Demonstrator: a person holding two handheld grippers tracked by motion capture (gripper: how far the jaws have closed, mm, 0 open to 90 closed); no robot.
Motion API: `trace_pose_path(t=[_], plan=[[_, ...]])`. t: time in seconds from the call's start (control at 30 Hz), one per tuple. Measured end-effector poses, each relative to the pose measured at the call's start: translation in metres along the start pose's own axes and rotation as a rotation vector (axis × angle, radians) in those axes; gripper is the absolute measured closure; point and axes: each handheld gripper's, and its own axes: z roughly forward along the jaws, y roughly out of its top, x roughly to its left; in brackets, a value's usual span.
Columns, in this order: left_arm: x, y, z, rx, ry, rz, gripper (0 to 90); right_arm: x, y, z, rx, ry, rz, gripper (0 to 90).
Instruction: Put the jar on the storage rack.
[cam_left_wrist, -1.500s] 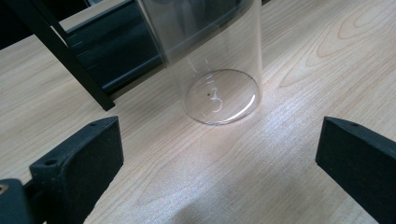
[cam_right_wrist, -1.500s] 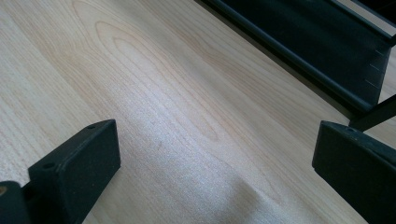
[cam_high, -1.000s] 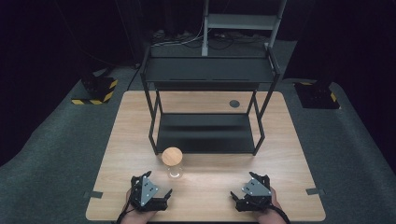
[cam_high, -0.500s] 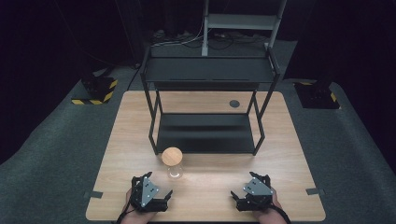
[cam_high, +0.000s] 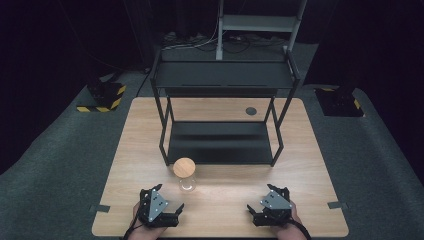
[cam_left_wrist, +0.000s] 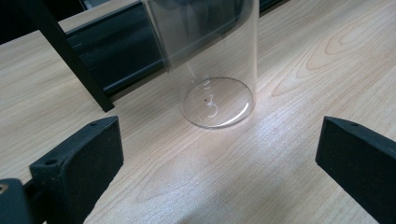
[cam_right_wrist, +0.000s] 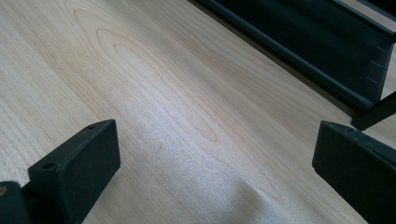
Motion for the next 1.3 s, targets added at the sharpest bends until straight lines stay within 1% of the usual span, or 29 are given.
trace_pose_path(t=[0.33,0.5,0.6,0.77,1.17,1.3], plan=[[0.005,-0.001,-0.003,-0.006,0.003,-0.029,1.2,0.0,0.0,0.001,0.004,0.008,0.003,0.0],[0.006,0.002,-0.004,-0.012,0.004,-0.042,1.2,0.0,0.0,0.0,0.003,0.01,0.005,0.0],[0.007,0.003,-0.005,-0.017,0.004,-0.041,1.2,-0.001,0.0,0.0,0.003,0.012,0.009,0.0],[0.01,0.004,-0.007,-0.02,0.001,-0.059,1.2,-0.001,0.0,0.0,0.0,0.012,0.013,0.0],[0.011,0.012,-0.008,-0.037,-0.003,-0.056,1.2,-0.001,0.0,0.0,0.0,0.012,0.012,0.0],[0.011,0.013,-0.008,-0.042,-0.008,-0.065,1.2,-0.001,0.0,0.0,0.001,0.013,0.008,0.0]])
